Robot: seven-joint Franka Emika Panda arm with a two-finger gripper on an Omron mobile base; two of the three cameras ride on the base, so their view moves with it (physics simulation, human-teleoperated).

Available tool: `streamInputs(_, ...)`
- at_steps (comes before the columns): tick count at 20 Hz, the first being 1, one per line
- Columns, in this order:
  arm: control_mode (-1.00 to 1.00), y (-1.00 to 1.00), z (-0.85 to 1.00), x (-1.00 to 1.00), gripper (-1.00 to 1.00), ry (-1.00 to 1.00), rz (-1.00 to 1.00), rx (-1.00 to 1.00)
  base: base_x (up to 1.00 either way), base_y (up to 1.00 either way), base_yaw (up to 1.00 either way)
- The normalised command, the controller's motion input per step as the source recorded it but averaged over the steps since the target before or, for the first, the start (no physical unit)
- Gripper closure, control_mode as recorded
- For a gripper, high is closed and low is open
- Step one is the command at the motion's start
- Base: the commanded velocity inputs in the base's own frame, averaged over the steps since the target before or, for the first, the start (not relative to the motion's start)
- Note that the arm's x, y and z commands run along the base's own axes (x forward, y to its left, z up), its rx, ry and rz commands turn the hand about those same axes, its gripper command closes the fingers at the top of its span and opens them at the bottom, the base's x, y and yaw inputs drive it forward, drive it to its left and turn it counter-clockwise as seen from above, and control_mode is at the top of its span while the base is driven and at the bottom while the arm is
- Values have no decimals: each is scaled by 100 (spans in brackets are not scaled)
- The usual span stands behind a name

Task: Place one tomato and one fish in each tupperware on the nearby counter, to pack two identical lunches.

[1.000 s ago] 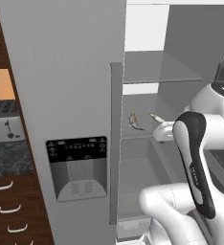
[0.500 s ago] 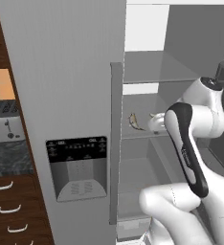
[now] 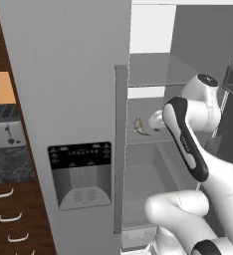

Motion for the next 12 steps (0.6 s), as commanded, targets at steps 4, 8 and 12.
streamInputs(4,-100,0,-37,23,-100,0,8,0,0,0,0)
streamInputs(8,-100,0,-49,31,-100,0,9,0,0,0,0)
streamInputs(12,-100,0,-18,64,-100,5,5,0,0,0,0)
